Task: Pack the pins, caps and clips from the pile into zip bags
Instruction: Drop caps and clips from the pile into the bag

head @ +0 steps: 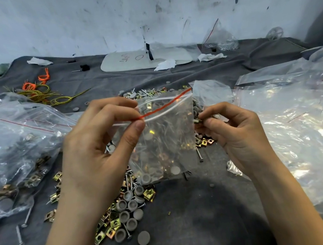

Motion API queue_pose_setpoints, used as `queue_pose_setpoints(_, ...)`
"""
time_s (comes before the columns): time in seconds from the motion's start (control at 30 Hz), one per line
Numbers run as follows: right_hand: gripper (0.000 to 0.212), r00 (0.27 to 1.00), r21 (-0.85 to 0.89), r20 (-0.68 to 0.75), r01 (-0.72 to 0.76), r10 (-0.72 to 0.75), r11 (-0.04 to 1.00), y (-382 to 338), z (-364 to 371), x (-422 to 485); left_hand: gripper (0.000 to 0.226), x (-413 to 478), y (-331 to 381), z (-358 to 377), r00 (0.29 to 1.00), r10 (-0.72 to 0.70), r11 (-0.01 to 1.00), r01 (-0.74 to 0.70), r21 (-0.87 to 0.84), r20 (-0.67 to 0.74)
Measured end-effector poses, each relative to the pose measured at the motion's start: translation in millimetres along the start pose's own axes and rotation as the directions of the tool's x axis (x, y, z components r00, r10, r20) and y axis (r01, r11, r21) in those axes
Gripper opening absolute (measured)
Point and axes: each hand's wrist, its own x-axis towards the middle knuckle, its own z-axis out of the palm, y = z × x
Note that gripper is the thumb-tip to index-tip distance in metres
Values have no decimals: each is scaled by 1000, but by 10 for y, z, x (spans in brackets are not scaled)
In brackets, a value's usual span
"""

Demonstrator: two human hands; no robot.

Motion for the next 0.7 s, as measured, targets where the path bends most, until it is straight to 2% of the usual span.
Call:
queue_pose_setpoints(0.37, 25, 997, -61, -81, -8, 3, 998, 11, -9, -11, 6, -8, -8, 4, 1000, -13, 1000, 13, -4, 5)
queue_pose_setpoints(0.5, 22, 985, -13, -110, 135, -135, 991, -199, 73, -26, 16, -12, 12, 59, 1000, -5, 999, 5, 41, -1)
queue_pose_setpoints(0.6, 19, 964, 3, -44, 264, -264, 964, -414, 186, -81, 20, -33, 81, 150, 1000, -11, 1000, 11, -8, 27)
queue_pose_setpoints(0.7, 23, 949, -53, 100, 305, -299, 951, -519, 309, -159, 20, -47, 154, 235, 998, -25, 996, 21, 82, 50)
